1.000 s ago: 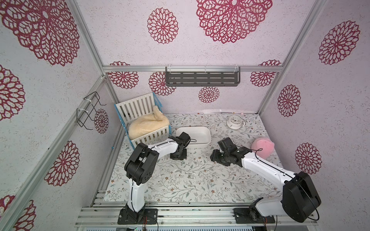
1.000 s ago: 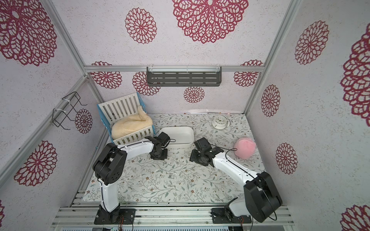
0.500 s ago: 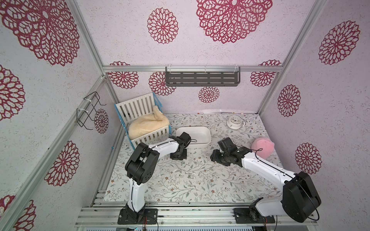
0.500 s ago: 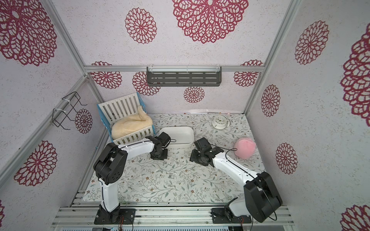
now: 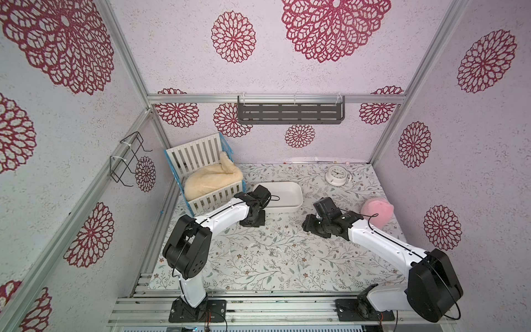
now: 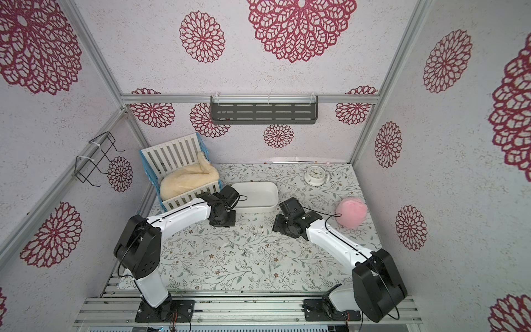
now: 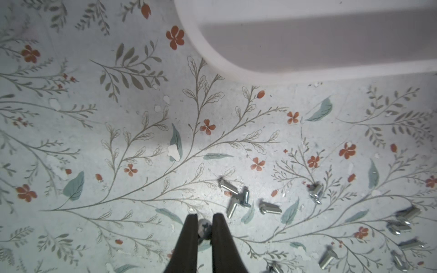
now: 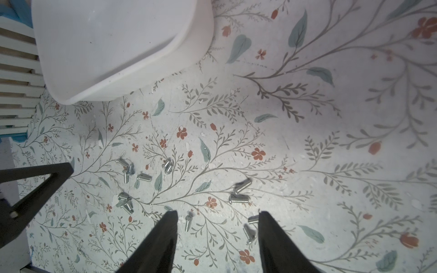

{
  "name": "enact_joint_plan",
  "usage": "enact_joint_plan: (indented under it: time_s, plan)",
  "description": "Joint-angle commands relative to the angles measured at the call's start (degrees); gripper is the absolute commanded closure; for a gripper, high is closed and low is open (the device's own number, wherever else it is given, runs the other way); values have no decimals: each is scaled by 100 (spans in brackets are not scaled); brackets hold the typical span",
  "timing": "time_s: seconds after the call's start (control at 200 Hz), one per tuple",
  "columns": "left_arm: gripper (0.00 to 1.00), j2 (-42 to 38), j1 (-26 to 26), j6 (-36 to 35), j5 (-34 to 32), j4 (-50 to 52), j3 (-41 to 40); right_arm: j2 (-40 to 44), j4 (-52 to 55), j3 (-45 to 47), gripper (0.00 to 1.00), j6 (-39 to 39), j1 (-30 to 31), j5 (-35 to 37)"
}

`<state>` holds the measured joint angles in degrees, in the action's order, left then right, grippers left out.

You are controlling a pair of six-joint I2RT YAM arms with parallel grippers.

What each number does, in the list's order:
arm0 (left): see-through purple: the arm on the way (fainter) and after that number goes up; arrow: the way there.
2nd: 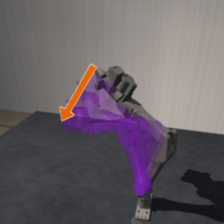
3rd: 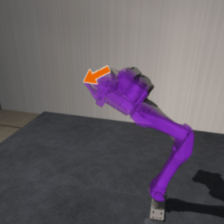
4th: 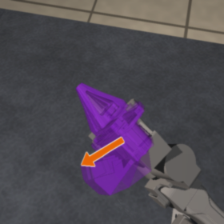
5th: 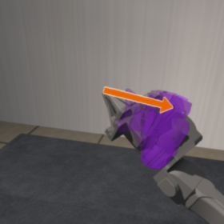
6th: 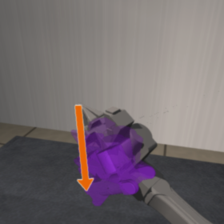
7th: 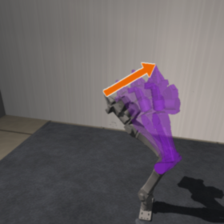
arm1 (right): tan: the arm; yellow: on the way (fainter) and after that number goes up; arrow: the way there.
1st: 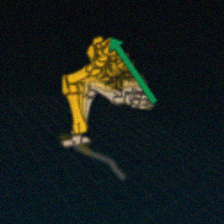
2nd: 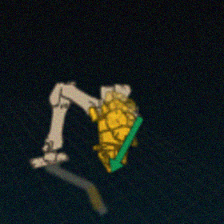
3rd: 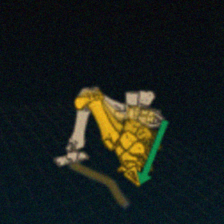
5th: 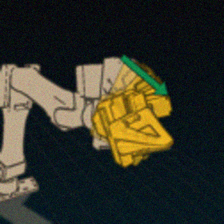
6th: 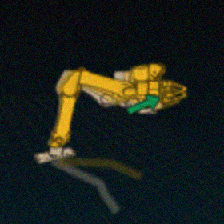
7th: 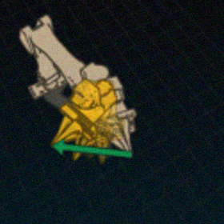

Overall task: Put the screws on the desktop into the storage box
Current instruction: Pick up the screw from the center of the board, then place the screw in the storage box.

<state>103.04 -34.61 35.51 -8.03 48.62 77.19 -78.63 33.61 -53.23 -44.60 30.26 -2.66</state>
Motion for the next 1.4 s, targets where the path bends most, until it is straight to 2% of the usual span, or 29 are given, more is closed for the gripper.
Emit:
enact_joint_plan:
  time_s: [0.0, 0.3, 0.415, 0.715, 1.071, 1.396]
  plan:
    - [97, -106, 21, -171, -137, 211, 462, 225, -56, -14, 42, 30, 24, 96]
    - [97, 888, 394, -599, 37, 682, 2553, 264, -124, 76, 42, 37, 18, 80]
    - [97, 1700, 507, -668, 177, 785, 3273, 256, -127, 72, 42, 50, 6, 70]
    - [97, 2946, 675, -675, 340, 1020, 4383, 139, -204, 76, 42, 74, -46, 26]
    - [96, 3500, 679, -749, 406, 1133, 4603, 28, -248, 85, 42, 63, -52, 24]
    - [90, 3584, 682, -767, 518, 1150, 4586, -78, -278, 22, 41, 41, -55, 11]
